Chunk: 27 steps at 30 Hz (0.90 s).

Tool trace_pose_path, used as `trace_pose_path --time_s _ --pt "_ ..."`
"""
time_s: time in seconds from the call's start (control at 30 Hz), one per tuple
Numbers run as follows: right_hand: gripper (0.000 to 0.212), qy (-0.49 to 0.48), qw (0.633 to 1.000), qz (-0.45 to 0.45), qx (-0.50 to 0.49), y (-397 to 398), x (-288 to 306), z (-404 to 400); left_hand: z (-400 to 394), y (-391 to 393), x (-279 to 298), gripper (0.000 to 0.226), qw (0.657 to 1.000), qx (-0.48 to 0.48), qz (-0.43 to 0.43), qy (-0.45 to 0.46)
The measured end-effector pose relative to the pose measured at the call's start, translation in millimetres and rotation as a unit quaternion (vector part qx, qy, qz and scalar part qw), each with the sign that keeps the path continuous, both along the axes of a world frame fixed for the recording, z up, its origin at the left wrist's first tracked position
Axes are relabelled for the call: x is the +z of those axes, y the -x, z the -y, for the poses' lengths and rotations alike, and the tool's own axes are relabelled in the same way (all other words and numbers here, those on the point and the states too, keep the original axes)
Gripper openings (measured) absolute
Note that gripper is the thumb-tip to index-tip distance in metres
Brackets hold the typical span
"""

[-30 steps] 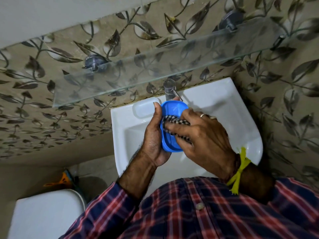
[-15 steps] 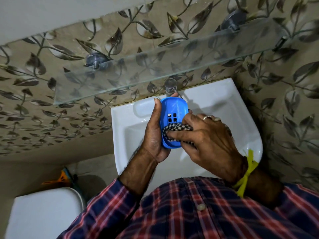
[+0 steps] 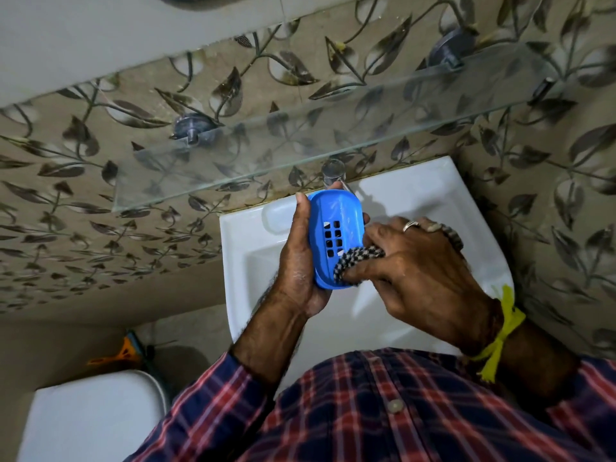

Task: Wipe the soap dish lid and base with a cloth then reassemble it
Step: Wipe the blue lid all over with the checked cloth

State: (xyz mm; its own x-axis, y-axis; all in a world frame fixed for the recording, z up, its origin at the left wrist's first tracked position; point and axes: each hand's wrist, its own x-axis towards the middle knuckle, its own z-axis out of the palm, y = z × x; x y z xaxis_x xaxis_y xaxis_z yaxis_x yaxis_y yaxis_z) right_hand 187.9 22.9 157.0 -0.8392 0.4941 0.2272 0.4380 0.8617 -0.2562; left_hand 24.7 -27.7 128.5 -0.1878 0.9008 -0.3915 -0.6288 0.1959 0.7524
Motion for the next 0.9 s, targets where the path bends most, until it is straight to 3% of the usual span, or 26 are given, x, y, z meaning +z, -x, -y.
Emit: trace_pose_path --time_s 0.07,0.23,0.37,0.5,0.63,0.8,0.9 --pt "0.028 0.021 0.999 -0.022 -0.037 5 1 -2 -2 0 0 0.066 1.0 0.005 -0.001 0.0" --pt "0.029 -0.002 1.0 -0.004 0.008 7 0 6 0 6 0 0.068 1.0 0.002 0.008 -0.005" --pt "0.03 0.026 0.998 -0.015 -0.055 12 3 1 -4 6 1 0.066 1.0 0.015 -0.003 -0.007" --pt "0.03 -0.011 1.0 0.017 0.002 10 3 4 -2 10 -2 0.066 1.0 0.018 -0.002 -0.017" --pt "0.032 -0.01 0.999 0.009 -0.051 14 8 -1 -1 6 -6 0.067 1.0 0.004 0.005 -0.014" --pt "0.031 -0.063 0.997 0.037 0.013 11 4 6 -1 10 -5 0.066 1.0 0.001 0.004 -0.011" --pt "0.029 -0.058 0.997 0.008 -0.044 16 6 0 -2 5 -5 0.066 1.0 0.012 0.0 0.001"
